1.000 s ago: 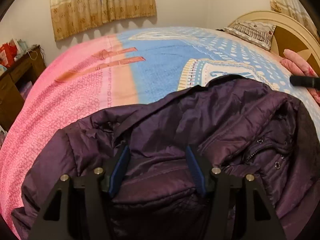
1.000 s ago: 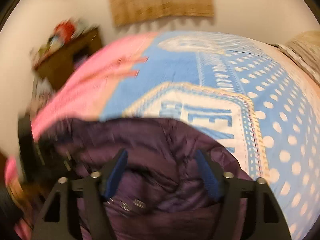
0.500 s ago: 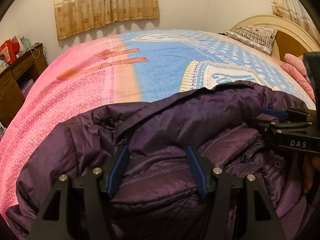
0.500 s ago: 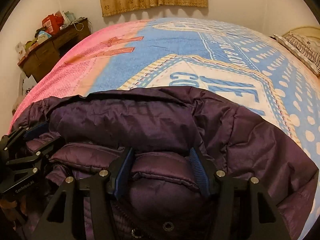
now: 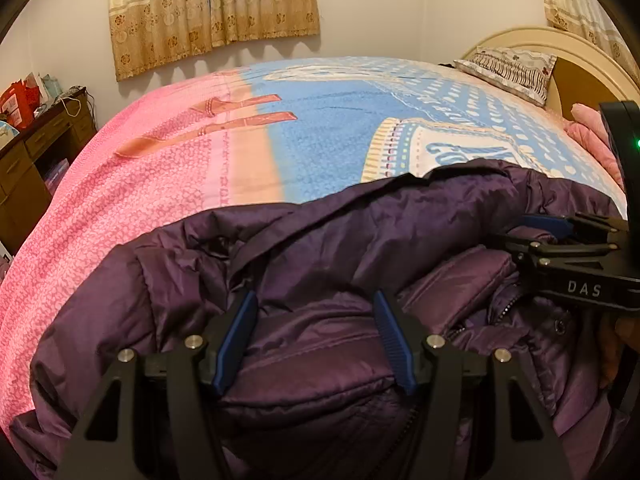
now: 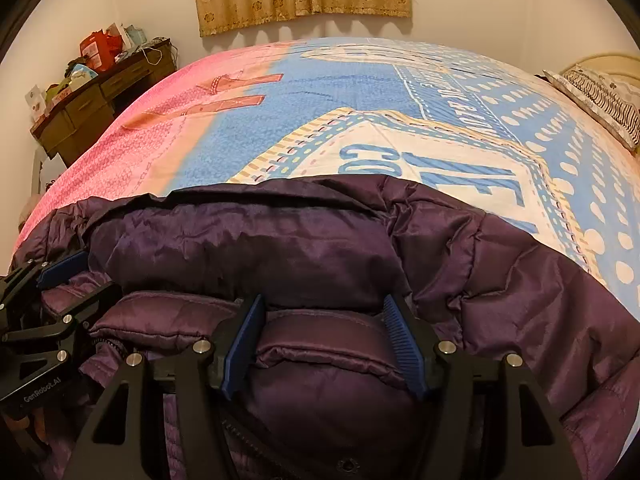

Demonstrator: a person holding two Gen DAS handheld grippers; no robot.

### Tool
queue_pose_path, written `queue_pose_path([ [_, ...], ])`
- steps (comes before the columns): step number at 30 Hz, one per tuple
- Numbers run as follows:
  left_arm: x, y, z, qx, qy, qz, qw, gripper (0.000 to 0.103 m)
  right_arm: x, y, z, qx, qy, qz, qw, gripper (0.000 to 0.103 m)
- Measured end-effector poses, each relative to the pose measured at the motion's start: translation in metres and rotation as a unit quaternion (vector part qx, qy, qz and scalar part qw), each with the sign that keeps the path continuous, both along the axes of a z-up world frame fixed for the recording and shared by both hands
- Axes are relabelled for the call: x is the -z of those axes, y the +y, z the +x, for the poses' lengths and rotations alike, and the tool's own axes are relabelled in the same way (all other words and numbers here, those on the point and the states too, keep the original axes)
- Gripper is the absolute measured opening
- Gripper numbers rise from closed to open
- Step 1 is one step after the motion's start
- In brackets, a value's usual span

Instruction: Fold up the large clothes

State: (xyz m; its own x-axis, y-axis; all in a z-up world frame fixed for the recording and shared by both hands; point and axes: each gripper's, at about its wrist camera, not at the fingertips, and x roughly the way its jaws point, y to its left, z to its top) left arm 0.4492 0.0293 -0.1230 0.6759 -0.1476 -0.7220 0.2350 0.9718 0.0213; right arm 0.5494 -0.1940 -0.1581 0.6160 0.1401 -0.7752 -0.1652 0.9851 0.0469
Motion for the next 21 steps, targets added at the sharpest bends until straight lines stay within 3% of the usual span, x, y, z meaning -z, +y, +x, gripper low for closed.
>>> queue_pose_path([
  [21, 0.002, -0.0022, 0.001, -0.003, 0.003, 0.008, 1.0, 0.064, 0.001, 0.0004, 0.002, 0.001, 0.0, -0.001, 1.0, 0.064],
])
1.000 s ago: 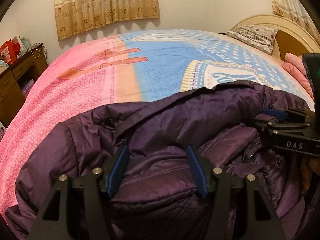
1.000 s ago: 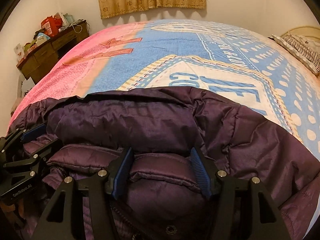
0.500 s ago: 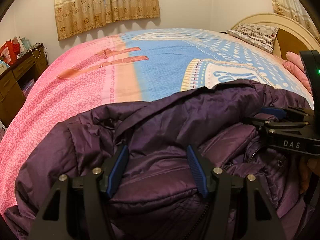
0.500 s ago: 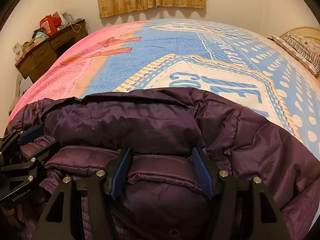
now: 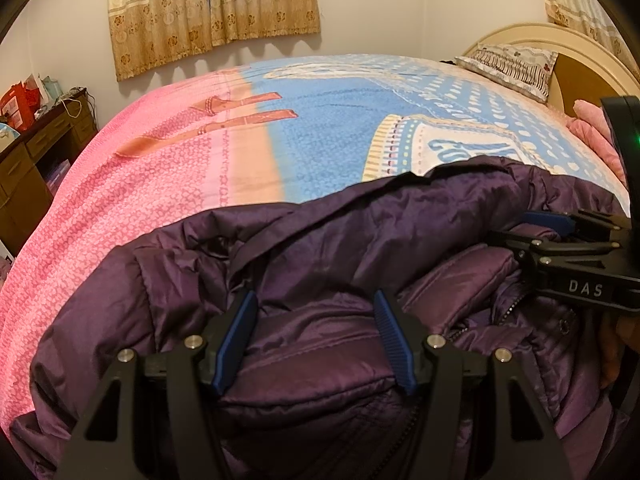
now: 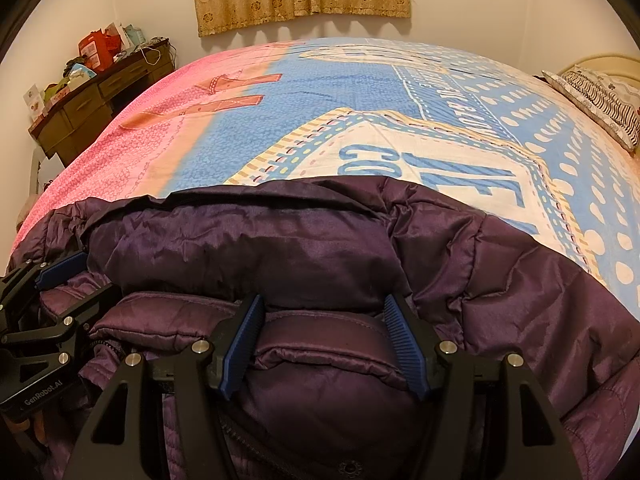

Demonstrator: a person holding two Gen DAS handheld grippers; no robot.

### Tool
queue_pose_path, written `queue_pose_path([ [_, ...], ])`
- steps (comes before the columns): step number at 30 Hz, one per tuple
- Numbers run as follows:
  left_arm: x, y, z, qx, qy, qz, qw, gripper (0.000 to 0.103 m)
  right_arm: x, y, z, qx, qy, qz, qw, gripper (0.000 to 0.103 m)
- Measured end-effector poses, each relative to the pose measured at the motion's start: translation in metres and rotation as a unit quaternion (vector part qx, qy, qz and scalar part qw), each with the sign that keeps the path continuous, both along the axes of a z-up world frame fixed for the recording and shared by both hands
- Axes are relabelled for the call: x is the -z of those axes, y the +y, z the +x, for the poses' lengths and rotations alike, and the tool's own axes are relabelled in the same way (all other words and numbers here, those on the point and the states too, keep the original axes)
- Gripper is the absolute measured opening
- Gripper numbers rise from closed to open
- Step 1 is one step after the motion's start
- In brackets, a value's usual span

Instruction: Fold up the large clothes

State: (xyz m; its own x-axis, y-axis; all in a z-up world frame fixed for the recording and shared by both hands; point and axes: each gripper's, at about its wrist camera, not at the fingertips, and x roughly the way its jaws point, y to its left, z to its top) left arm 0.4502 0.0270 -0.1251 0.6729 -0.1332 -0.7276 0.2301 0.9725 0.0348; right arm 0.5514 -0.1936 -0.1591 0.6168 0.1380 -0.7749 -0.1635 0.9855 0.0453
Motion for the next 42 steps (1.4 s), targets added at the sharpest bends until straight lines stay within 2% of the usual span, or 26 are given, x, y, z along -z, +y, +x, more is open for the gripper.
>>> queue_pose_path([
  [3, 0.001, 0.001, 0.002, 0.0, 0.002, -0.003, 1.0, 0.064, 0.0, 0.0, 0.0, 0.001, 0.0, -0.001, 1.0, 0.064],
  [7, 0.0, -0.004, 0.003, -0.001, 0.002, 0.013, 0.9999, 0.065, -0.002, 0.003, 0.002, 0.001, 0.0, -0.012, 1.0, 0.065],
  [9, -0.003, -0.003, 0.005, -0.002, 0.008, 0.012, 0.9999, 0.066, -0.006, 0.0, 0.006, -0.005, 0.009, -0.002, 1.0, 0.066],
  [12, -0.019, -0.016, -0.003, -0.018, -0.01, 0.065, 0.9977, 0.068, -0.022, -0.008, 0.004, -0.031, 0.019, 0.012, 0.999, 0.069],
  [15, -0.039, -0.026, -0.023, -0.021, -0.056, 0.105, 0.9926, 0.084, -0.047, -0.023, -0.012, -0.015, -0.016, 0.021, 1.0, 0.078],
  [17, -0.056, -0.023, -0.037, -0.032, -0.085, 0.093, 0.9916, 0.087, -0.062, -0.039, -0.028, -0.007, -0.03, 0.05, 0.998, 0.08],
  [20, -0.079, -0.016, -0.055, -0.046, -0.097, 0.054, 0.9927, 0.087, -0.072, -0.058, -0.055, -0.007, -0.031, 0.079, 0.996, 0.081],
  [23, -0.098, -0.016, -0.084, -0.047, -0.113, 0.047, 0.9914, 0.088, -0.077, -0.071, -0.084, -0.017, -0.026, 0.088, 0.996, 0.081],
  [27, -0.11, -0.018, -0.125, -0.041, -0.12, 0.036, 0.9913, 0.094, -0.084, -0.085, -0.123, -0.027, -0.026, 0.09, 0.995, 0.081],
  [31, -0.107, -0.019, -0.15, -0.028, -0.094, 0.008, 0.9951, 0.094, -0.092, -0.094, -0.162, -0.04, -0.025, 0.098, 0.994, 0.081],
  [35, -0.092, -0.009, -0.176, -0.029, -0.069, 0.015, 0.9971, 0.094, -0.087, -0.1, -0.2, -0.067, -0.014, 0.097, 0.993, 0.081],
  [39, -0.07, 0.018, -0.208, -0.061, -0.033, 0.017, 0.9975, 0.094, -0.068, -0.117, -0.239, -0.065, 0.006, 0.081, 0.995, 0.082],
  [42, -0.054, 0.038, -0.247, -0.071, -0.002, -0.017, 0.9973, 0.094, -0.056, -0.132, -0.269, -0.064, 0.023, 0.093, 0.993, 0.082],
])
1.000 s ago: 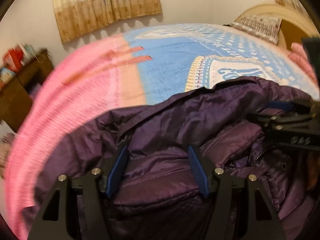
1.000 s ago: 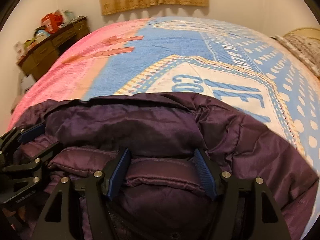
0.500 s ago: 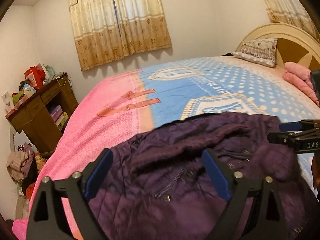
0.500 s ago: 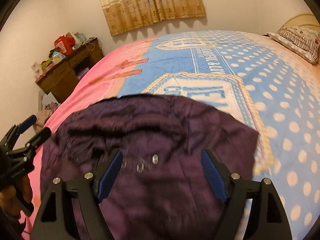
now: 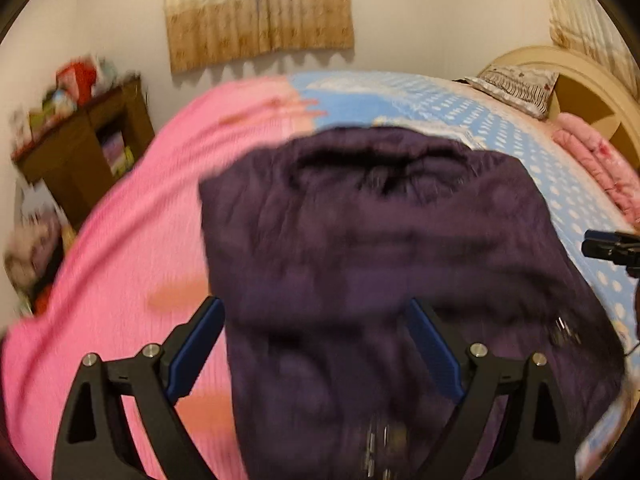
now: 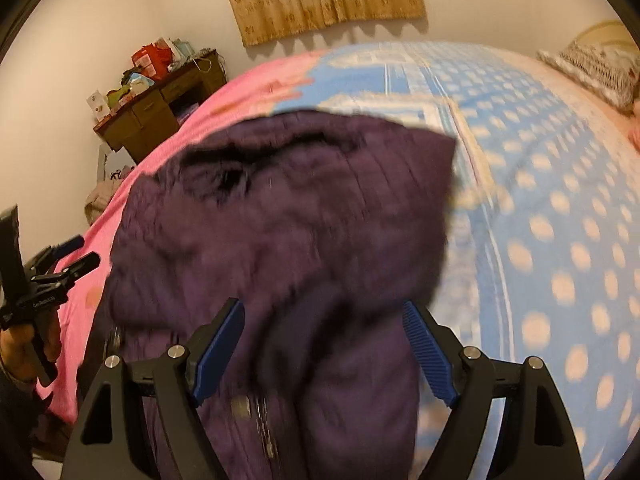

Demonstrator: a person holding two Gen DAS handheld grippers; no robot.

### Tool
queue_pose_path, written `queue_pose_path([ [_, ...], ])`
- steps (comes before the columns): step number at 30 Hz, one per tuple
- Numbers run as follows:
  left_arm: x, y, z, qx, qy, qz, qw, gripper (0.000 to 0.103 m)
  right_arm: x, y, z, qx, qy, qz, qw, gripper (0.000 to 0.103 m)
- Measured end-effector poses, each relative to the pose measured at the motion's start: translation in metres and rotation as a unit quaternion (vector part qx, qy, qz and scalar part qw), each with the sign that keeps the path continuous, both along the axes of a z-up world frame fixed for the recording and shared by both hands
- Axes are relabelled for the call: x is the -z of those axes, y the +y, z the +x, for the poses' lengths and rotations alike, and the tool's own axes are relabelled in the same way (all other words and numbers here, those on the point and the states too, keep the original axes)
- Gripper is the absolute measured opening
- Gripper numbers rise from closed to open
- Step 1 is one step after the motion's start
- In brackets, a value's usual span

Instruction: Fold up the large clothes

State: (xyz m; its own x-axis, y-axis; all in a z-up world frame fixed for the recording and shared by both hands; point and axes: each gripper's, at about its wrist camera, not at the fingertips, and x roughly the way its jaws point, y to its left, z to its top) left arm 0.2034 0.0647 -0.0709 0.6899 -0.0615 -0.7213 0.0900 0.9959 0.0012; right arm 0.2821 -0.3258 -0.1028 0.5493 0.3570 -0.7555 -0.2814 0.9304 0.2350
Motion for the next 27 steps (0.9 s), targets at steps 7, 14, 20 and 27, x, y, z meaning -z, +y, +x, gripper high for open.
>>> queue_pose_path([
  [7, 0.026, 0.026, -0.076, -0.014, 0.027, -0.032, 0.999, 0.094, 0.014, -0.037, -0.072, 0.009, 0.015, 0.019, 1.0, 0.082],
  [14, 0.041, 0.029, -0.115, -0.008, 0.04, -0.038, 0.9984, 0.094, 0.022, -0.057, -0.131, 0.004, 0.032, 0.007, 0.999, 0.082],
  [20, 0.06, 0.026, -0.133, 0.008, 0.051, -0.078, 0.9956, 0.094, 0.041, -0.066, -0.161, 0.006, 0.046, 0.008, 0.999, 0.082],
  [27, 0.077, 0.032, -0.139, -0.013, 0.056, -0.136, 0.9891, 0.094, 0.058, -0.067, -0.152, 0.036, 0.026, 0.076, 0.996, 0.082],
])
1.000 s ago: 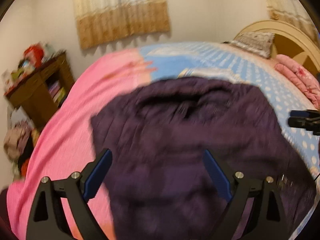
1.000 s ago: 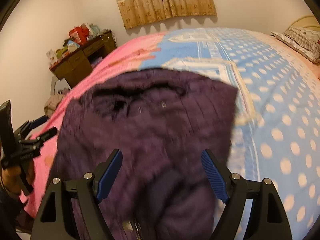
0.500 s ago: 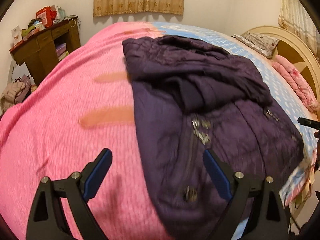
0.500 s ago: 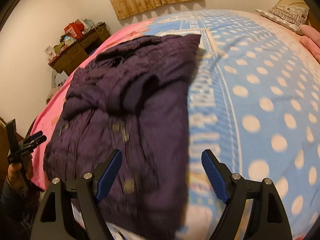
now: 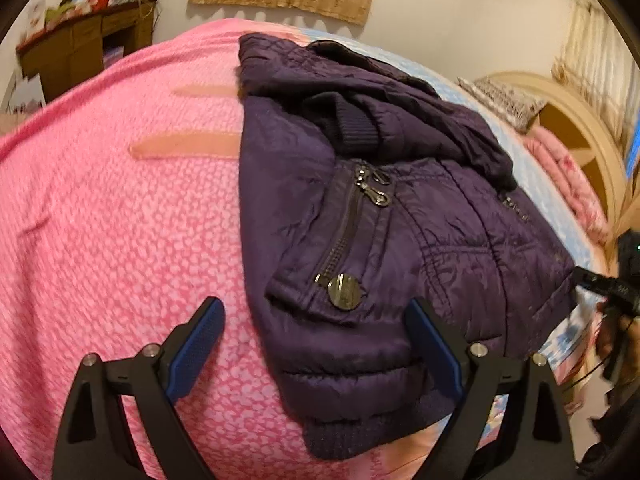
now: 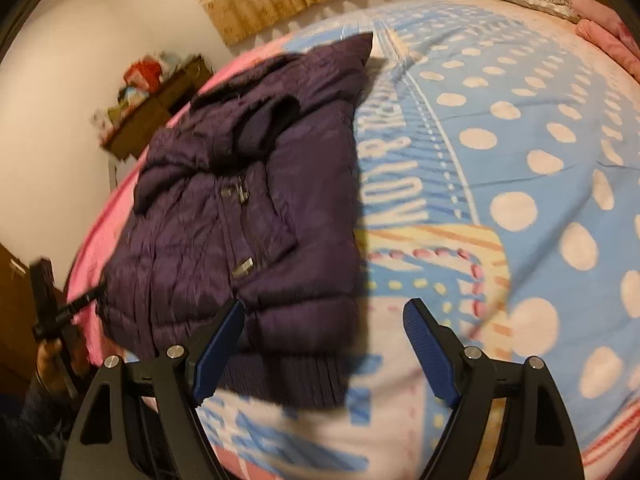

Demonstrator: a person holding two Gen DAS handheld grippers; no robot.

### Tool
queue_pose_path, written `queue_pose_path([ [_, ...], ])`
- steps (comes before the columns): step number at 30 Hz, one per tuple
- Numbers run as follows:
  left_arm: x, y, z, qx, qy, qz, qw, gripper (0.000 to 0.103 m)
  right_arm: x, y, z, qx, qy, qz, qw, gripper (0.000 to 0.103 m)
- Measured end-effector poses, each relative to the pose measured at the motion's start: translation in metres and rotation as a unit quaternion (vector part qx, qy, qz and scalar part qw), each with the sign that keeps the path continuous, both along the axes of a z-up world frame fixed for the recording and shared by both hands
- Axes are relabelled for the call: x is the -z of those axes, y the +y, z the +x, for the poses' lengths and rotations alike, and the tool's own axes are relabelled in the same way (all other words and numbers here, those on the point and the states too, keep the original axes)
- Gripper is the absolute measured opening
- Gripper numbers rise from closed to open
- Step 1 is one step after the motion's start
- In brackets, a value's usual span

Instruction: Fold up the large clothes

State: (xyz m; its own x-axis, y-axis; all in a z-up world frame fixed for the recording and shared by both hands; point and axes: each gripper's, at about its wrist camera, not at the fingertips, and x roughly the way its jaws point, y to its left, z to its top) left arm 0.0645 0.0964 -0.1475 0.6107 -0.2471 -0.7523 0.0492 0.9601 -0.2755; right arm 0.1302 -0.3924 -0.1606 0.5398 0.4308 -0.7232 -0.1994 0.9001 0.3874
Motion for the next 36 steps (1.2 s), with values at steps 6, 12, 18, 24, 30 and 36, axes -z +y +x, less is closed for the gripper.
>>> queue_pose_path([
  [6, 0.006, 0.003, -0.002, 0.021, -0.006, -0.065, 0.9976, 0.086, 0.005, 0.015, 0.005, -0.012, -0.01, 0.019, 1.0, 0.076],
  [12, 0.006, -0.003, -0.006, 0.036, -0.018, -0.064, 0.9972, 0.07, 0.009, 0.005, 0.003, -0.011, -0.001, 0.062, 0.998, 0.051],
  [18, 0.007, 0.01, -0.008, 0.023, -0.016, -0.073, 0.997, 0.049, 0.015, -0.005, 0.002, -0.01, 0.004, 0.115, 0.993, 0.044],
  [24, 0.01, 0.001, -0.012, 0.023, -0.034, -0.059, 0.9974, 0.052, 0.018, -0.002, -0.002, -0.01, -0.009, 0.112, 0.994, 0.043],
  [30, -0.011, 0.014, -0.029, 0.035, -0.065, -0.083, 0.9938, 0.023, 0.005, -0.002, -0.021, -0.035, -0.017, 0.13, 0.991, 0.033],
  [36, -0.045, 0.02, -0.075, 0.079, -0.077, -0.118, 0.9869, 0.022, -0.005, -0.018, -0.067, -0.042, -0.01, 0.187, 0.981, 0.028],
])
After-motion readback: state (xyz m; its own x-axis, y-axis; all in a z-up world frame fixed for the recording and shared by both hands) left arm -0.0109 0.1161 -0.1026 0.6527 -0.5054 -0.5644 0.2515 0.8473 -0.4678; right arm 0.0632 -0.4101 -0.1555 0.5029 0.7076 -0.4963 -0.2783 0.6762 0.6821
